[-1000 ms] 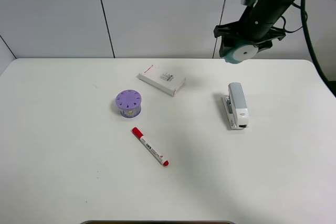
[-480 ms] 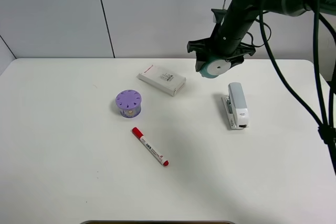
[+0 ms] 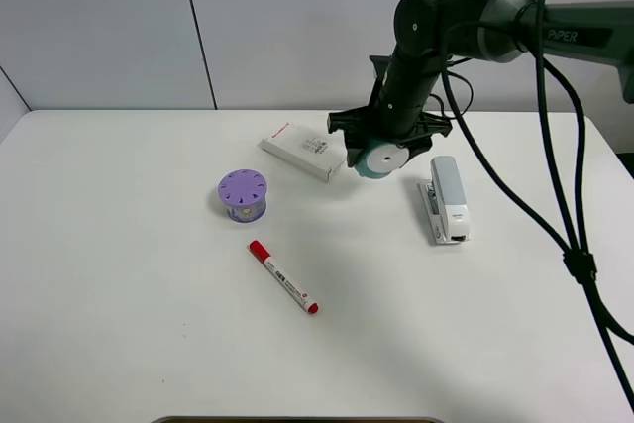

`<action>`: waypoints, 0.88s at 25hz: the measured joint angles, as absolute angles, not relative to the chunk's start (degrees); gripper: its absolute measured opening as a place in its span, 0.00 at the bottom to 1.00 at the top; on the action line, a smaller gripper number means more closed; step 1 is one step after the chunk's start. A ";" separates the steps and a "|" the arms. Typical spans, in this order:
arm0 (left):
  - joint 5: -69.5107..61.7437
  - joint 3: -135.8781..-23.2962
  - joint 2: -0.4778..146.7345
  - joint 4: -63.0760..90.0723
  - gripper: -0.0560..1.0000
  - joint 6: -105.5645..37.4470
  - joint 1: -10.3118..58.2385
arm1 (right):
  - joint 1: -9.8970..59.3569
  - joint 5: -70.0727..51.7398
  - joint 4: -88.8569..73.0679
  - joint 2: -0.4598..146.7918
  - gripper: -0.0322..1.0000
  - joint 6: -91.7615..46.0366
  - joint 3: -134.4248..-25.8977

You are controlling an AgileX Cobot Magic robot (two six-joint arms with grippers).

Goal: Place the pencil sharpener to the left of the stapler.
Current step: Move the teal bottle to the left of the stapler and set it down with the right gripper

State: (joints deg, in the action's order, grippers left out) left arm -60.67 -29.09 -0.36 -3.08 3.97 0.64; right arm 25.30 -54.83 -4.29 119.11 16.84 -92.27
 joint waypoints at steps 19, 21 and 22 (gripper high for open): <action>-60.67 -29.09 -0.36 -3.08 0.96 3.97 0.64 | 25.30 -48.02 -5.33 126.67 0.69 16.79 -89.48; -60.67 -29.09 -0.36 -3.08 0.96 3.97 0.64 | 25.30 -47.56 -5.59 127.60 0.69 16.79 -89.48; -60.67 -29.09 -0.36 -3.08 0.96 3.97 0.64 | 25.30 -47.31 -5.65 127.91 0.69 16.79 -89.48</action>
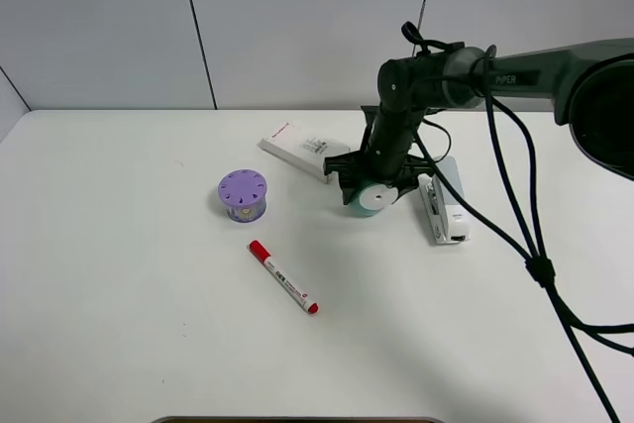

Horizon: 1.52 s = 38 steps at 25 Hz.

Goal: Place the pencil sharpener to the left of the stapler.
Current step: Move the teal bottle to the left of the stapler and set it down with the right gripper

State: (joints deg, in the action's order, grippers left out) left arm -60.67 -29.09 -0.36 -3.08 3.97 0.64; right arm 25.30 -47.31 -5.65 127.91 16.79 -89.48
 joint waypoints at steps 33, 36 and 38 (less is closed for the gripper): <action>-60.67 -29.09 -0.36 -3.08 0.96 3.97 0.64 | 25.30 -47.00 -6.08 127.27 0.83 15.77 -89.48; -60.67 -29.09 -0.36 -3.08 0.96 3.97 0.64 | 25.30 -47.10 -6.15 127.22 0.88 15.71 -89.48; -60.67 -29.09 -0.36 -3.08 0.96 3.97 0.64 | 25.30 -47.10 -6.19 127.22 0.91 15.71 -89.48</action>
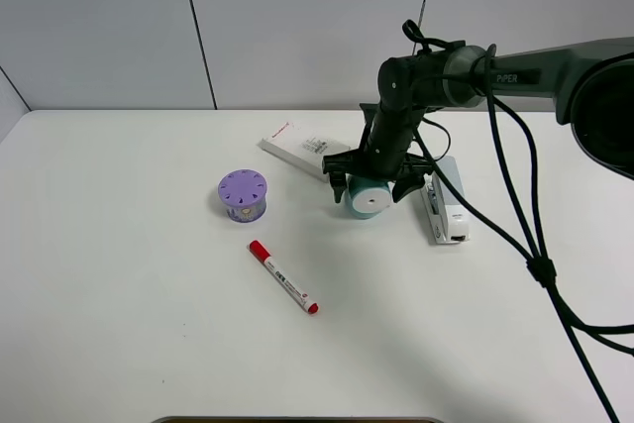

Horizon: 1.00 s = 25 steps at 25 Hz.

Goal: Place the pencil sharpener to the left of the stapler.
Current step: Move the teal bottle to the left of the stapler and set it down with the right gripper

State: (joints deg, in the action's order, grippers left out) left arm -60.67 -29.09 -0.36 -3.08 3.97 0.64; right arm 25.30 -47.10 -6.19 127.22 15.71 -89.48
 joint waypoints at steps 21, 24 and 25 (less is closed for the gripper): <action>-60.67 -29.09 -0.36 -3.08 0.96 3.97 0.64 | 25.30 -49.80 -4.80 123.28 0.99 15.79 -89.48; -60.67 -29.09 -0.36 -3.08 0.96 3.97 0.64 | 25.30 -50.49 -4.06 120.80 0.99 16.44 -89.48; -60.67 -29.09 -0.36 -3.08 0.96 3.97 0.64 | 25.30 -50.67 -4.05 119.84 0.99 16.54 -89.48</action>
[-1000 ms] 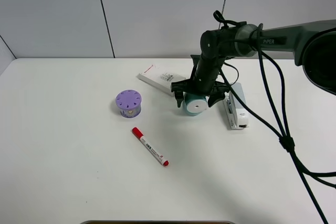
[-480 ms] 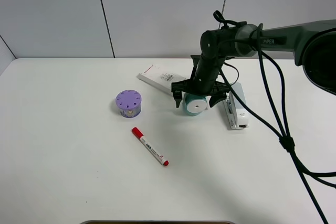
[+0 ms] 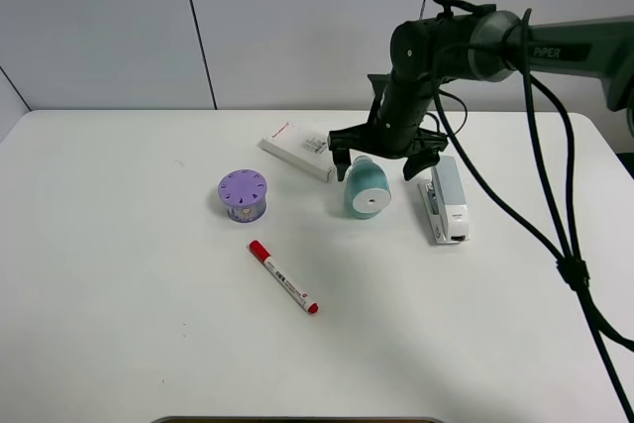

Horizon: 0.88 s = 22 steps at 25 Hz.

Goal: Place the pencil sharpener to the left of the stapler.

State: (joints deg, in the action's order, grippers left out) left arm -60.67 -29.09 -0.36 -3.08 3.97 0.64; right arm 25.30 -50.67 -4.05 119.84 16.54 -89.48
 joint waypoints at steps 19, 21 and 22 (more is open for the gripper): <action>-60.67 -29.09 -0.36 -3.08 0.96 3.97 0.64 | 25.67 -52.83 2.61 90.92 0.99 14.24 -89.48; -60.67 -29.09 -0.36 -3.08 0.96 3.97 0.64 | 25.67 -53.78 3.65 88.13 0.99 14.24 -89.48; -60.67 -29.09 -0.36 -3.08 0.96 3.97 0.64 | 25.67 -54.22 3.94 86.83 0.99 14.24 -89.48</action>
